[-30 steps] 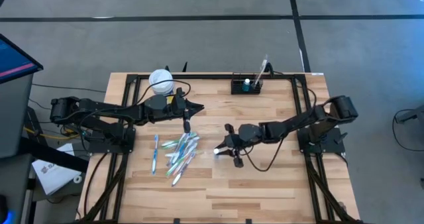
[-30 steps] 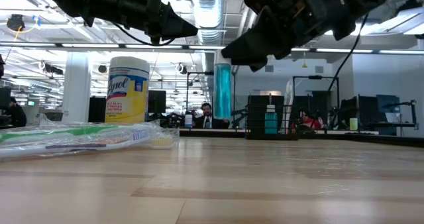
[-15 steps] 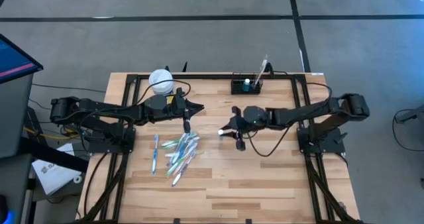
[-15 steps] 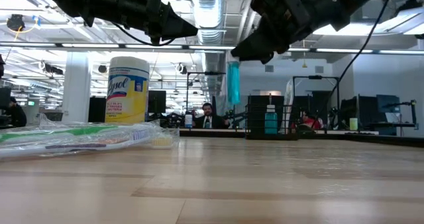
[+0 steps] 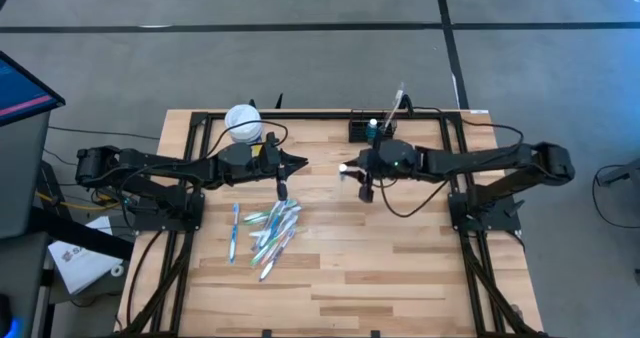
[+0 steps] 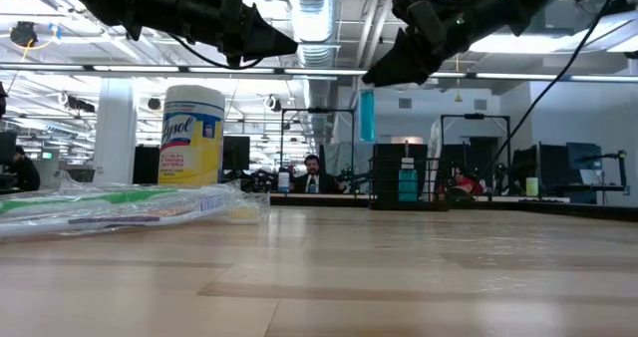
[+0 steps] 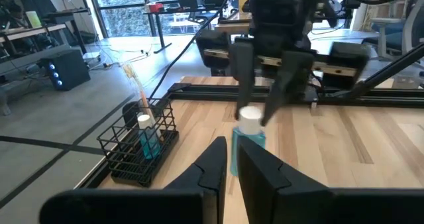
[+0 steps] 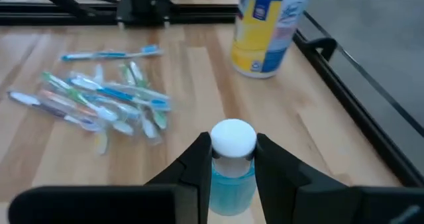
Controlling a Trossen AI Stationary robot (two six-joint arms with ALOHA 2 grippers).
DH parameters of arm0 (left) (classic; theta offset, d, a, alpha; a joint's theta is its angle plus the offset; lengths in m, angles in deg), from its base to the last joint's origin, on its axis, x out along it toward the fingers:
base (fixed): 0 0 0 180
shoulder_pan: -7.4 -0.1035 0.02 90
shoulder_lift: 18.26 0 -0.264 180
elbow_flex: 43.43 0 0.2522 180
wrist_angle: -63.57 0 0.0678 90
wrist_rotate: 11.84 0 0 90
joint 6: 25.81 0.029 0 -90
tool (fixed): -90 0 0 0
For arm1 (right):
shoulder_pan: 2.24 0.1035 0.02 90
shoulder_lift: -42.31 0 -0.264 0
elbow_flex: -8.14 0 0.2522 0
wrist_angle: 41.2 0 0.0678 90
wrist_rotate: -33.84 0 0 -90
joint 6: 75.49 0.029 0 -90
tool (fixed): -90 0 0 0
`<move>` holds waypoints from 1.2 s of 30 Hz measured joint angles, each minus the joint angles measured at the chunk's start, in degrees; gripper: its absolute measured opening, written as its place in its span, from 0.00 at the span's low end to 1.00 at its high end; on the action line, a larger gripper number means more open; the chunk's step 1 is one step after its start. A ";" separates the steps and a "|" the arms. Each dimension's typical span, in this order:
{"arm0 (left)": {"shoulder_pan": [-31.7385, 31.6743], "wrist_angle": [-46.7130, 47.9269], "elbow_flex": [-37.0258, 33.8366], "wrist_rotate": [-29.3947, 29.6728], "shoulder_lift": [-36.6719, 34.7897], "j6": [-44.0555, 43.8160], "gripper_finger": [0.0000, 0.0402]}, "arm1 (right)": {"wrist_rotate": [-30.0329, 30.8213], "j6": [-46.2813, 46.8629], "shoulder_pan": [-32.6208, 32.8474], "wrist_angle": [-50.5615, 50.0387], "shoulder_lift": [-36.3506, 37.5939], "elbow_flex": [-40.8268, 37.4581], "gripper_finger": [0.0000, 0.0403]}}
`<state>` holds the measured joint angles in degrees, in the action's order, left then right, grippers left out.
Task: Pick & Place toothbrushing station
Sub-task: Put the mouthwash into the black mesh organizer
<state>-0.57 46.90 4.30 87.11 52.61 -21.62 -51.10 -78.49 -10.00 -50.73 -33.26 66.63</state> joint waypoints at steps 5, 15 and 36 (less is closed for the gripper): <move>0.01 0.00 0.00 0.00 0.00 -0.01 0.08 | 3.40 0.12 -3.10 -2.22 1.00 0.00 0.20; 0.02 0.01 0.00 0.01 0.00 0.00 0.08 | 4.27 0.61 -9.19 -3.13 1.97 -0.02 0.20; 0.01 0.03 0.00 0.00 0.00 -0.01 0.08 | 5.74 4.06 -10.83 9.70 9.43 -10.16 0.20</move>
<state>-0.56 46.93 4.30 87.11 52.61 -21.62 -45.37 -74.43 -20.83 -41.03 -23.83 56.47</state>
